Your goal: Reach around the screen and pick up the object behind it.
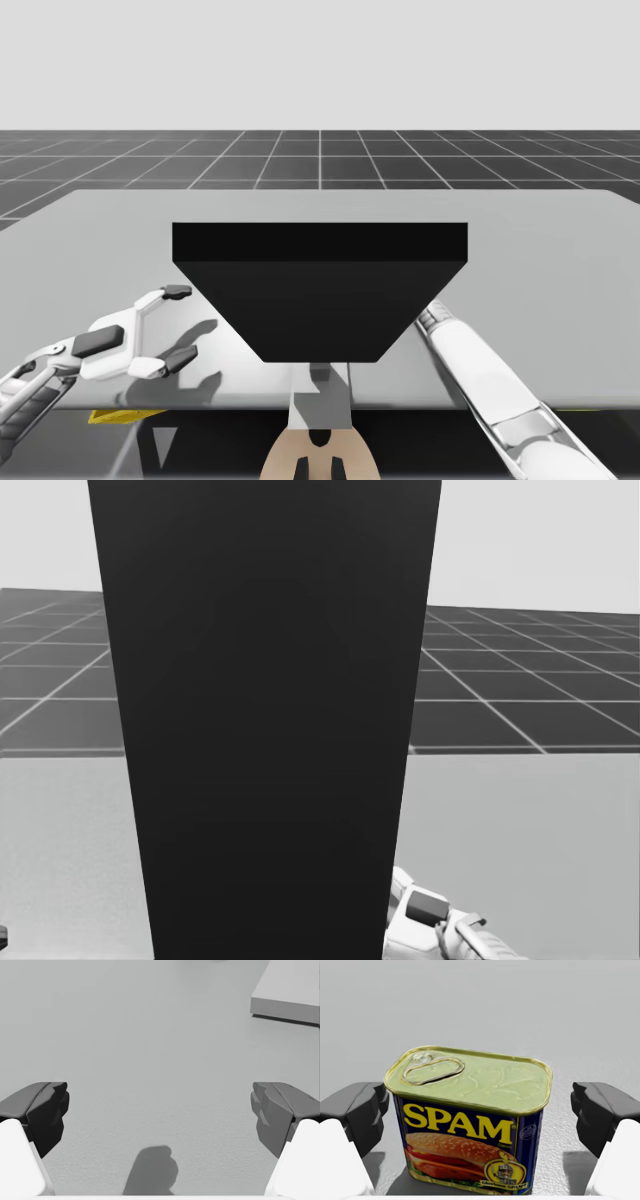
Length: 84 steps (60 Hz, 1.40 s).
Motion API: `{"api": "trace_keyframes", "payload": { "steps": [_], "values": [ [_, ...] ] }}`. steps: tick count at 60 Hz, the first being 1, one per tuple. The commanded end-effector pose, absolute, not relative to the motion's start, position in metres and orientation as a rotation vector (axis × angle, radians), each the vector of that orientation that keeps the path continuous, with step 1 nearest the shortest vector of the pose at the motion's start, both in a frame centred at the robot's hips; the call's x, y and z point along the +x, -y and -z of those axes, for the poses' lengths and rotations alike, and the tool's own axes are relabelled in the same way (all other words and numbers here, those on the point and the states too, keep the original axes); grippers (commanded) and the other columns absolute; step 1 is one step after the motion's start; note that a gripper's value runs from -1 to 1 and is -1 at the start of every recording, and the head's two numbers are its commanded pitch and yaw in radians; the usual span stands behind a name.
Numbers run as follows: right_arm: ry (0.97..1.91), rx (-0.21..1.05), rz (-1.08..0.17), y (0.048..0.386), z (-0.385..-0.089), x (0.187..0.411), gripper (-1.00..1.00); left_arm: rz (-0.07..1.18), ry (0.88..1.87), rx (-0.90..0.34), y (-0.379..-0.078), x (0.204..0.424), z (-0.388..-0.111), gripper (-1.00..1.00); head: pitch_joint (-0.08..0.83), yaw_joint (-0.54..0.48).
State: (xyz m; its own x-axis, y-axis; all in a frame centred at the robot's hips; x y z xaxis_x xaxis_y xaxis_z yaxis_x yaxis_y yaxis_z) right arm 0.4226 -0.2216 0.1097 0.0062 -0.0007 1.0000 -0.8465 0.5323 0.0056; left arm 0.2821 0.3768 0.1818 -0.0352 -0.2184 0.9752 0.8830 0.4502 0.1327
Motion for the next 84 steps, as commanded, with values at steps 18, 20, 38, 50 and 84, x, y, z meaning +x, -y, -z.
{"api": "trace_keyframes", "payload": {
  "steps": [18,20,38,50,84],
  "values": [
    [1.391,0.749,-0.786,0.203,-0.101,0.425,1.0,1.015,1.31,-0.653,-0.38,0.276,-0.183,-1.0,0.232,-0.1],
    [1.387,0.747,-0.783,0.207,-0.102,0.421,1.0,1.015,1.31,-0.654,-0.38,0.276,-0.182,-1.0,0.23,-0.1],
    [1.426,0.689,-0.749,0.261,-0.109,0.385,0.97,1.018,1.328,-0.638,-0.38,0.276,-0.188,-1.0,0.22,-0.11],
    [1.479,0.611,-0.685,0.32,-0.122,0.36,0.96,0.999,1.344,-0.628,-0.38,0.28,-0.19,-1.0,0.21,-0.11],
    [1.656,0.411,-0.59,0.423,-0.2,0.325,0.93,1.011,1.341,-0.618,-0.376,0.283,-0.193,-1.0,0.189,-0.1]
  ]
}}
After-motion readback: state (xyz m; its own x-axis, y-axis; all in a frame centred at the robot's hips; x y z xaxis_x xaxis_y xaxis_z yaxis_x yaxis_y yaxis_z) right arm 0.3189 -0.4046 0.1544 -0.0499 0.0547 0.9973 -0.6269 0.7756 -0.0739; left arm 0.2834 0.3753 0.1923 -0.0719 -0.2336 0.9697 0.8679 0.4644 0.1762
